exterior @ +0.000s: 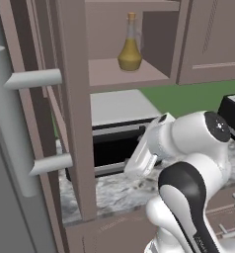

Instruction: Move the mustard and oil and vinegar bottle from the cabinet to the dining counter.

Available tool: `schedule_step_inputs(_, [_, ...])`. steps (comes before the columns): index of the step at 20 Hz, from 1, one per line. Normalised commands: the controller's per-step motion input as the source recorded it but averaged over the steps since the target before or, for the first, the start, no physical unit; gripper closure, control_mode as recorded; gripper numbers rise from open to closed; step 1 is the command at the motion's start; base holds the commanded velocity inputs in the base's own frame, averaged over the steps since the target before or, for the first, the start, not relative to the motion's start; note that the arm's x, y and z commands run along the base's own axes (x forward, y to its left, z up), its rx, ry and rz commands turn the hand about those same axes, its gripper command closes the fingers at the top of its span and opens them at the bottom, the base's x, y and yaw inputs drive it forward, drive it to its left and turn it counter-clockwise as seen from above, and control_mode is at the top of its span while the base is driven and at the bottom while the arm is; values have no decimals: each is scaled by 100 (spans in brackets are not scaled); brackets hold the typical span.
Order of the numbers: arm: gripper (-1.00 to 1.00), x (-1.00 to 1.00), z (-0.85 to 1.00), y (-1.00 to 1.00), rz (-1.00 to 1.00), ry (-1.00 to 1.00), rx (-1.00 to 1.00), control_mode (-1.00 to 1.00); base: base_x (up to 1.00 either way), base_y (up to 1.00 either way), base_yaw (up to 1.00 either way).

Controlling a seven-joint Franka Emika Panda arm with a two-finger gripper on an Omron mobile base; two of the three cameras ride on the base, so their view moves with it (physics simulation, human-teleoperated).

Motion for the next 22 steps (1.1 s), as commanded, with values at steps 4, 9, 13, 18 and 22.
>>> schedule_step_inputs(4, [-100, -3, 26, -4, -8, -24, 11, -100, 0, 0, 0])
schedule_step_inputs(9, [-100, 0, 30, -7, -23, -7, 11, -100, 0, 0, 0])
schedule_step_inputs(13, [-100, 4, 38, -7, -35, 10, 10, -100, 0, 0, 0])
schedule_step_inputs(18, [-100, 0, 38, -11, -31, 8, 12, -100, 0, 0, 0])
schedule_step_inputs(22, [-100, 0, 32, -28, -13, 0, 12, -100, 0, 0, 0])
